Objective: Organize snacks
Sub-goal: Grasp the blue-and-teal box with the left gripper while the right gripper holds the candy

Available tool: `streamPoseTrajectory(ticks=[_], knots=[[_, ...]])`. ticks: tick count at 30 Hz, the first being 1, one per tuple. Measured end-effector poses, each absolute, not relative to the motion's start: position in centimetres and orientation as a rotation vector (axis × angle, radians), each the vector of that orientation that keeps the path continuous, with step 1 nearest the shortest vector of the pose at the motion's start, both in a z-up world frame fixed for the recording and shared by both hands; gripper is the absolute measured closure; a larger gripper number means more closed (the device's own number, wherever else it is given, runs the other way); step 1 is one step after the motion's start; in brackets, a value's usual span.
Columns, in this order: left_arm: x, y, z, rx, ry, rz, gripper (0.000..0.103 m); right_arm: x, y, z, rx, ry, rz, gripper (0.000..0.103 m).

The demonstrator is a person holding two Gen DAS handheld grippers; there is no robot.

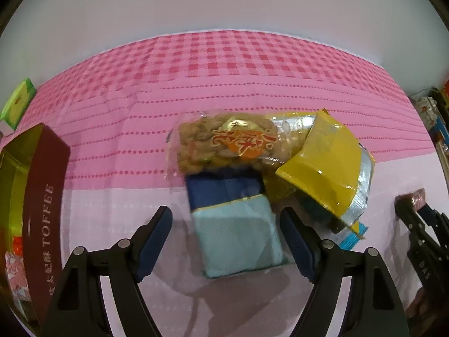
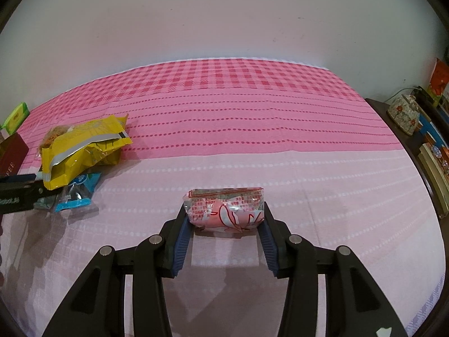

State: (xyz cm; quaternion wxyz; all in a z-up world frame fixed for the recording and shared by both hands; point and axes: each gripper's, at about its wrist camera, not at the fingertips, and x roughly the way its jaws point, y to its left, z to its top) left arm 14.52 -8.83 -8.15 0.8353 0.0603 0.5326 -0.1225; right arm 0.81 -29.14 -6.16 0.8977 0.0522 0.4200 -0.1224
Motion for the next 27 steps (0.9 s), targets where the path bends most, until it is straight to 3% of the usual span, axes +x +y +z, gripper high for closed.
streamPoseTrajectory(ticks=[6,9,27], knots=[[14.9,-9.0,-8.3,0.155,1.113,-0.240,0.027,0.8,-29.1,-6.2,0.108,0.870,-0.253,0.060],[14.7,-9.0,-8.1,0.163,1.097,-0.254,0.047,0.8,-29.1,-6.2,0.108,0.870,-0.254,0.060],[10.6,-6.5,-5.6,0.203,1.172,-0.337,0.052,0.8,-29.1,-6.1,0.108,0.870,-0.253,0.060]])
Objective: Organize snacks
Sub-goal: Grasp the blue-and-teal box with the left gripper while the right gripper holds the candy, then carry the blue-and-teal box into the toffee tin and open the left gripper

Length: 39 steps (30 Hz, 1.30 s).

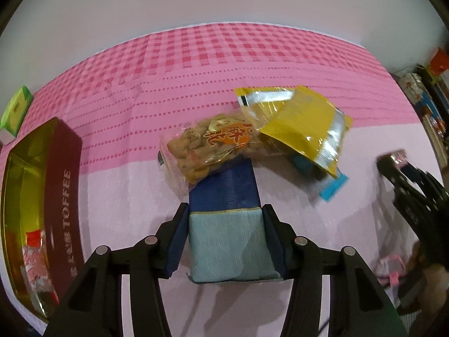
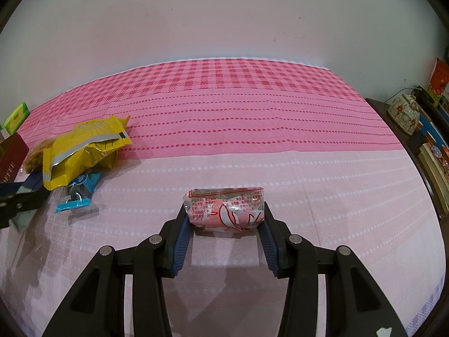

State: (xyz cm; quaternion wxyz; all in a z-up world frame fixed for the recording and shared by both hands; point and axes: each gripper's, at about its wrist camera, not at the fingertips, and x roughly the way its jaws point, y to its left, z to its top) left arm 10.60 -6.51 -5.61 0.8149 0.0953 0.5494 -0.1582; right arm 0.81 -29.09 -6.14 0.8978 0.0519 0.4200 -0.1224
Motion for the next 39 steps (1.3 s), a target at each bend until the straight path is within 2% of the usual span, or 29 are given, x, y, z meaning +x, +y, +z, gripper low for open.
streamPoseTrajectory(ticks=[18,39], knots=[[4.1,-2.6,-2.9,0.266,1.137,-0.386,0.053,0.8,-29.1,-6.2,0.106,0.870,-0.254,0.060],[2.0,0.9,2.1,0.226,1.054,-0.400,0.053,0.8,-29.0,-6.2,0.103,0.870,-0.256,0.060]])
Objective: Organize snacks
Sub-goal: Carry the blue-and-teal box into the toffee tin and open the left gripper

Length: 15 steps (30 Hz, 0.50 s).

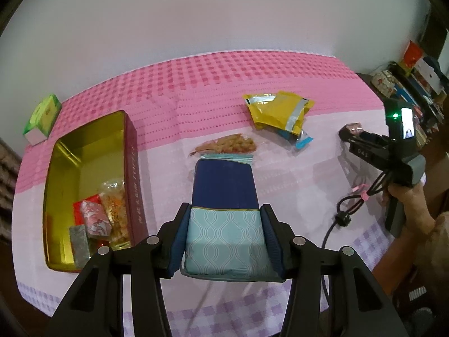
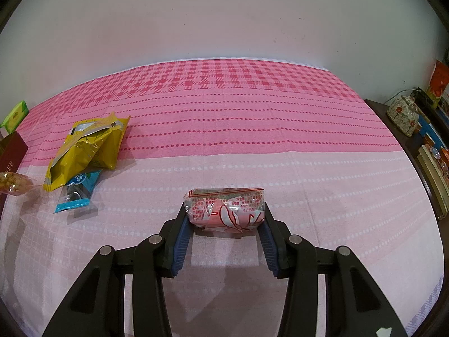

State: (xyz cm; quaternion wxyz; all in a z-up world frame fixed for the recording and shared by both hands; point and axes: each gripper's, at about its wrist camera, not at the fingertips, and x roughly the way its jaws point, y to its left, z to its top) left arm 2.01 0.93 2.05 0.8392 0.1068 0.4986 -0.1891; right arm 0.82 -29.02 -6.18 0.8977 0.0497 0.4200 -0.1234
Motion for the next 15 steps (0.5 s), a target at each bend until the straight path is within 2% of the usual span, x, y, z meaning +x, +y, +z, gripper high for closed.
streamPoseTrajectory(ticks=[15], knots=[[1.8,1.3,6.8,0.211,0.941,-0.423,0.053,0.8,-29.0,-6.2,0.102,0.870,-0.256,0.060]])
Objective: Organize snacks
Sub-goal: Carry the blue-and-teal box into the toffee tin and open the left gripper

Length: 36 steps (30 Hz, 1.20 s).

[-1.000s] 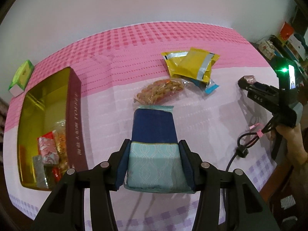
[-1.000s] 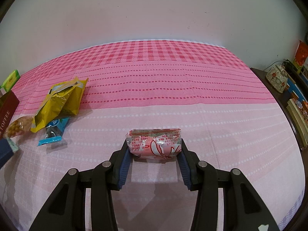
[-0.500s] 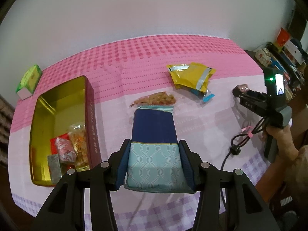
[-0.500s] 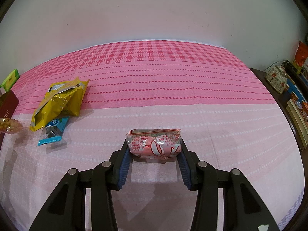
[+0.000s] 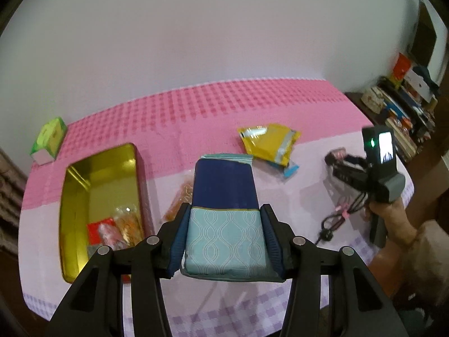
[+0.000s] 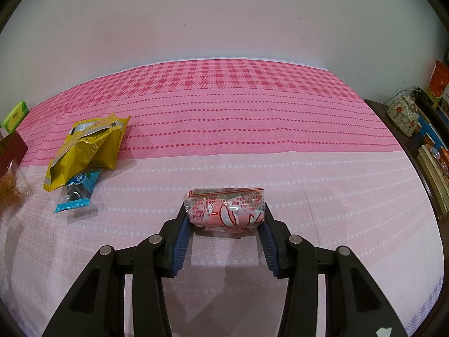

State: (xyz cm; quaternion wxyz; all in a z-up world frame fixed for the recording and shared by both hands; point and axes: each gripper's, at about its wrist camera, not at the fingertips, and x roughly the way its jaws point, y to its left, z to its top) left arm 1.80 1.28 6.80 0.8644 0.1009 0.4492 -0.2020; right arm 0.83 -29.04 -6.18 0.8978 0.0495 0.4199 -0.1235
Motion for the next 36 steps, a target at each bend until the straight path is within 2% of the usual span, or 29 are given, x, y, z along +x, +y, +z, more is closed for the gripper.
streamPoseTrajectory(ticks=[11,22,36], knots=[[5.8,7.3,8.9,0.156,0.887,-0.256,0.053,0.8,-29.0,-6.2,0.102,0.869,-0.256,0.060],[9.2,15.4,3.9,0.132,0.987,-0.080,0.053,0.8,-29.0,-6.2,0.099,0.869,-0.257,0.060],[11.7,18.6,-0.9,0.154,1.059,-0.038,0.053,0.9,-29.2,-6.2,0.095,0.869,-0.258,0.061]])
